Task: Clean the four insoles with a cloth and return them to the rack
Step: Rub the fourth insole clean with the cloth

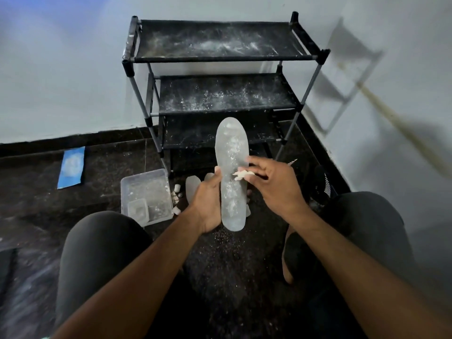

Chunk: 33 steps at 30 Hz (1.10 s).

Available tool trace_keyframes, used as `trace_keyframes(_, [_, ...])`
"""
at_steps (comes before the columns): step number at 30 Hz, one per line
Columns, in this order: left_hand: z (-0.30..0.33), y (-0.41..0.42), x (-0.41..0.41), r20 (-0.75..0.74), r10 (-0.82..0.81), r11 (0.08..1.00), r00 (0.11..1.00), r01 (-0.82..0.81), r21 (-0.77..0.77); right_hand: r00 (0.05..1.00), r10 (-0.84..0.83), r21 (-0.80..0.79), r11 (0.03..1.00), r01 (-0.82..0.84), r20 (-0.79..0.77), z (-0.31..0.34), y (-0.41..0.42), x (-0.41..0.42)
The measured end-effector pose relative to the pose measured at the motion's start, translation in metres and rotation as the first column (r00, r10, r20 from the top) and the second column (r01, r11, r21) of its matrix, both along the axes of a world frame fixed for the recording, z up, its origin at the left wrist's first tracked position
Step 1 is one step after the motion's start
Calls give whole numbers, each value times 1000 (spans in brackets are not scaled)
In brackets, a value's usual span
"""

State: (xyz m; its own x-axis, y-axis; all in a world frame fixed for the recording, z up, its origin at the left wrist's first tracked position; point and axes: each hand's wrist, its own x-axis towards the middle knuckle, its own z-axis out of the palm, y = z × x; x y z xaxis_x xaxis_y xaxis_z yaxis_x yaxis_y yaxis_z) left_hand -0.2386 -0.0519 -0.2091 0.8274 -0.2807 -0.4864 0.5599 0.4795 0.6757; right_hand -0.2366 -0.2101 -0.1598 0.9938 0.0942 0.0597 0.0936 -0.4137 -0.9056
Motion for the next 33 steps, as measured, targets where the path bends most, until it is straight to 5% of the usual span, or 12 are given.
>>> trace_keyframes(4, [-3, -2, 4, 18, -22, 999, 1000, 22, -36, 971, -23, -238, 968, 81, 236, -17, 2, 8])
trace_keyframes(10, [-4, -3, 11, 31, -58, 997, 998, 59, -48, 953, 143, -446, 895, -9, 268, -28, 0, 8])
trace_keyframes(15, [-4, -5, 12, 22, -62, 997, 998, 63, -45, 972, 62, -276, 961, 3, 226, -27, 2, 12])
trace_keyframes(18, [-6, -8, 11, 24, -81, 996, 996, 82, -40, 960, 142, -399, 916, -36, 242, -23, -1, 12])
trace_keyframes(20, [-6, -8, 10, 27, -86, 996, 996, 87, -22, 920, 315, -579, 805, -129, 233, -23, 0, 3])
trace_keyframes(23, [-8, -8, 12, 8, -74, 997, 997, 74, -9, 922, 325, -505, 843, -182, 209, -20, -4, -4])
trace_keyframes(26, [-11, -7, 12, -2, -71, 997, 997, 71, -8, 961, 149, -398, 916, -47, 231, -15, -8, 7])
trace_keyframes(33, [-13, -7, 11, -30, -93, 995, 995, 92, -39, 920, 363, -625, 756, -197, 149, -31, 0, 9])
